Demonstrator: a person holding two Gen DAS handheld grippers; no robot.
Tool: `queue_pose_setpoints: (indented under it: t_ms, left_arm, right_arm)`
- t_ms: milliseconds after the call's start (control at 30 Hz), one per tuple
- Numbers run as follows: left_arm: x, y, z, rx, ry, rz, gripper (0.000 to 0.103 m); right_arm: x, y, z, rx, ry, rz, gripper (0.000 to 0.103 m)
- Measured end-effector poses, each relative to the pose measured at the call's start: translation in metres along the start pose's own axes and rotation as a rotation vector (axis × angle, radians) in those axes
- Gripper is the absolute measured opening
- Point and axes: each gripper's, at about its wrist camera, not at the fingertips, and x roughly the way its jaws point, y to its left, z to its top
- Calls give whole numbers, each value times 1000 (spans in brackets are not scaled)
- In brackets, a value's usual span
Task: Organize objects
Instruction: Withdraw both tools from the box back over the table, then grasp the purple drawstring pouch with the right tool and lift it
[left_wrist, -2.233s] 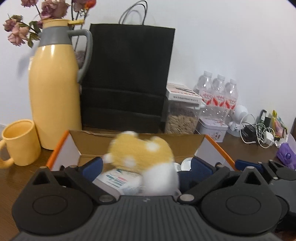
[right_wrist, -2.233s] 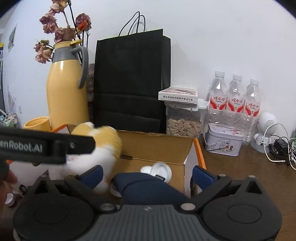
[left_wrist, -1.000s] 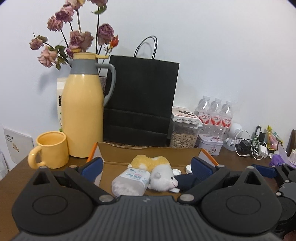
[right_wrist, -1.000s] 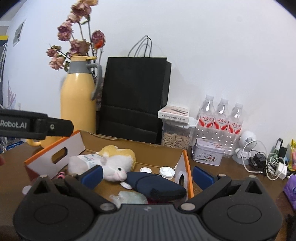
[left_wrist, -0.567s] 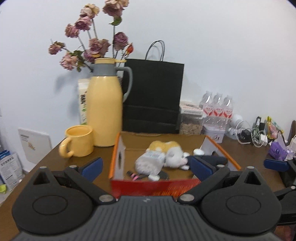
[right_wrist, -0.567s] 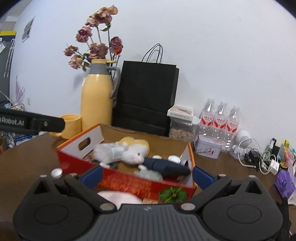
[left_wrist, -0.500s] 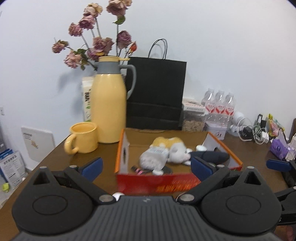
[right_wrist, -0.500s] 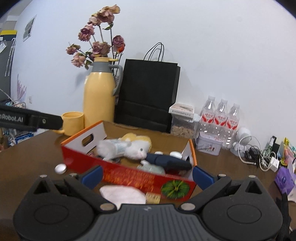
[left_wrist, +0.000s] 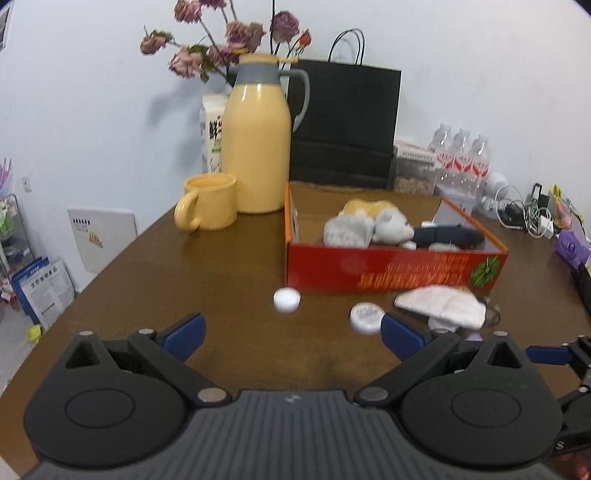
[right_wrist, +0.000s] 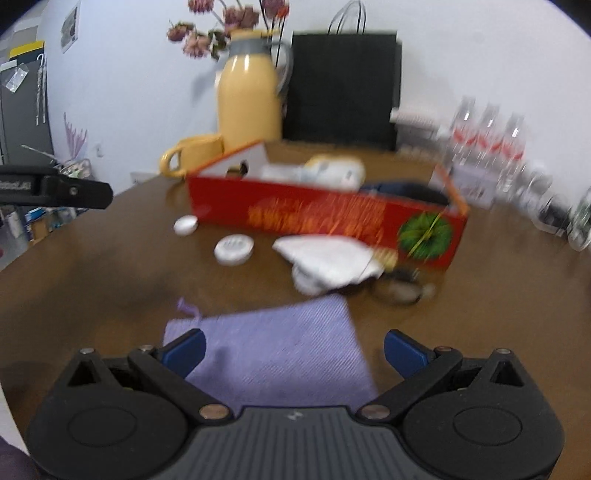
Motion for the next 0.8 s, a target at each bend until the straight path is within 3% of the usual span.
queue_pose_setpoints:
  t_ms: [133,333,500,667,800]
  left_arm:
    - [-2,6,-9,-12,22,-6,103]
    - [-3,12,-15,-31,35,-9,103]
    - [-1,12,-19,-43,45,-14,103]
    - [-1,14,-23,-50,53,-14,103]
    - [0,17,-25,-62,60,-7,103]
  right_arm:
    - [24,4,-8,11,75,30,103]
    - [30,11,-12,14,10,5,103]
    - [31,9,-10,16,11,6,103]
    - [29,9,-9,19,-3,-31,85]
    - [25,6,-10,19,-22,-22,57]
